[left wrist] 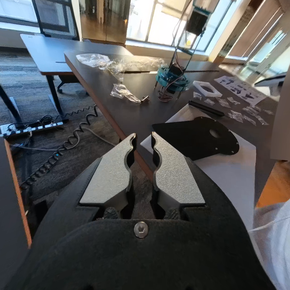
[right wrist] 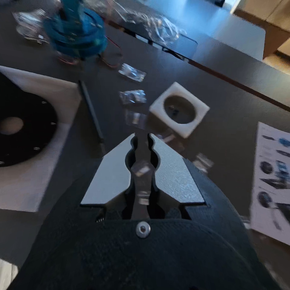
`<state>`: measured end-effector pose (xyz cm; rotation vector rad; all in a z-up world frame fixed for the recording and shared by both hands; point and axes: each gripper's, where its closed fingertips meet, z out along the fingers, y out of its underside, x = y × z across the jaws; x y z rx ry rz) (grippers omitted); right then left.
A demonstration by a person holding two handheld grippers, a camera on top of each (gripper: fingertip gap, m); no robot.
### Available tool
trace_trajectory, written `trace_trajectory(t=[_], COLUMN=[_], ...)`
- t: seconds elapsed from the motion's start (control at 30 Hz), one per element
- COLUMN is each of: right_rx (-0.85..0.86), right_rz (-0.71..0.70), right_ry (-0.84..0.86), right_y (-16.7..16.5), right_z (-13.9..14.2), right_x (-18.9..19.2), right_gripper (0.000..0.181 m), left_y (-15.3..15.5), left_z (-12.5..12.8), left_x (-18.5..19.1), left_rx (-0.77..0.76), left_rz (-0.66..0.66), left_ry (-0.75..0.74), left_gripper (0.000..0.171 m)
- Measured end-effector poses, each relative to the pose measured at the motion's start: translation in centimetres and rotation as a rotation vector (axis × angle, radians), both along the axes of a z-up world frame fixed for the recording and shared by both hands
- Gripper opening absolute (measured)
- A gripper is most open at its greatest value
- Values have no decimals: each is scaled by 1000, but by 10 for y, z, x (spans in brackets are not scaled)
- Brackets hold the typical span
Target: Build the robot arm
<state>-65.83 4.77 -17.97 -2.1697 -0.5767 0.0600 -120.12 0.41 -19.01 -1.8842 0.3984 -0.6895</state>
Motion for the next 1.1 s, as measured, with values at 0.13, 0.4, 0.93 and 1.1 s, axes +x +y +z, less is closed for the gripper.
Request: trace_trajectory(t=[0.13,0.4,0.93,1.1], right_rx=[-77,-344,-305,-303], right_rz=[72,491,1168,1198], right_ry=[-98,62,-153,-121], right_y=[41,126,162,164], right_z=[-4,-68,-114,-115], right_x=[63,51,21,17], right_gripper=[10,6,3,7], left_y=[-4,-50,-140,-145], left_z=[-7,23,49,37], left_x=[16,121,203,216], left_rx=[-173,-243,-282,-335], left_rz=[137,289,462,453], left_ry=[178,-55,200,220], left_gripper=[16,12,12,14])
